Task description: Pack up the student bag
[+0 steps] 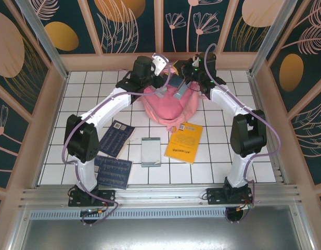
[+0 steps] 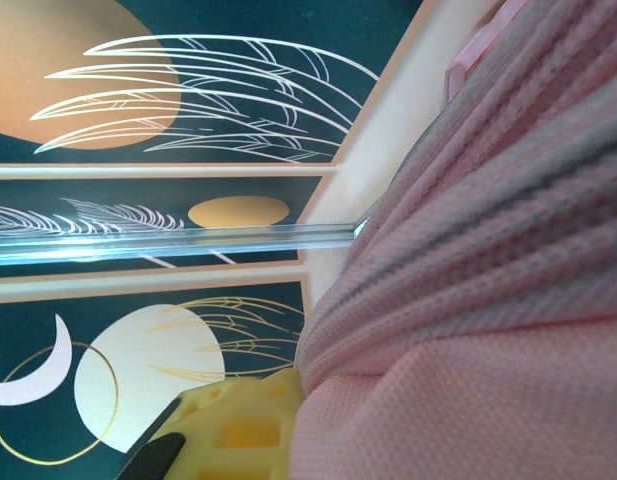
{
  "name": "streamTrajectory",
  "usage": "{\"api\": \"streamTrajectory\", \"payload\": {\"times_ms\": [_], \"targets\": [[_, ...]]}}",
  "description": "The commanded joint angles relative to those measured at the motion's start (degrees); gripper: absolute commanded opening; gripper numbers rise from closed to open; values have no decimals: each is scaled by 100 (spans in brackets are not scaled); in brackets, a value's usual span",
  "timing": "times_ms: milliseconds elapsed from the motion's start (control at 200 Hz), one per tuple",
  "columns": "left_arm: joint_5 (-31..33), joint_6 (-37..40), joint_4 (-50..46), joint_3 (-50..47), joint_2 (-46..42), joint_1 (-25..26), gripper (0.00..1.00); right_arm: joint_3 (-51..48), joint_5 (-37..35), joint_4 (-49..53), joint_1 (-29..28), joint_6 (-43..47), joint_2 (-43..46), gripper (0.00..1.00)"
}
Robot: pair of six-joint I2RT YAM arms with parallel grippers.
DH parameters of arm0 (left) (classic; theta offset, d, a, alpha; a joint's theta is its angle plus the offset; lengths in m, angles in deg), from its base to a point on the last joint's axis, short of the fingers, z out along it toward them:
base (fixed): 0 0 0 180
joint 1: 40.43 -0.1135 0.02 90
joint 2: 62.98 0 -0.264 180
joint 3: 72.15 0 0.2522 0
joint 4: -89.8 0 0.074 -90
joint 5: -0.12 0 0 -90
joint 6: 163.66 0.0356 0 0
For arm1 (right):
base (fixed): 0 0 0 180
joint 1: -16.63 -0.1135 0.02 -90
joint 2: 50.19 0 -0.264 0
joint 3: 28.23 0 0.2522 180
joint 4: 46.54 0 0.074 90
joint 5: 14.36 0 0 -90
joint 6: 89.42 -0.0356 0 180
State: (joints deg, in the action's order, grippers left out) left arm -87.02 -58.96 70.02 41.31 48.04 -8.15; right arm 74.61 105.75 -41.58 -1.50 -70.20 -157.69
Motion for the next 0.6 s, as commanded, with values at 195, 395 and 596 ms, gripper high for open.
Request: {"api": "streamTrajectory", "payload": {"times_ms": [195, 395, 596], "targets": [[62, -238, -193, 542, 410, -2, 40, -89, 127, -535, 47, 100, 97, 0], [-611, -416, -437, 888, 477, -9, 1, -42, 89, -474, 49, 211, 80, 0], [-765, -1267, -350, 1006, 376, -281, 0, 180, -286, 280, 47, 961, 256, 49]]}}
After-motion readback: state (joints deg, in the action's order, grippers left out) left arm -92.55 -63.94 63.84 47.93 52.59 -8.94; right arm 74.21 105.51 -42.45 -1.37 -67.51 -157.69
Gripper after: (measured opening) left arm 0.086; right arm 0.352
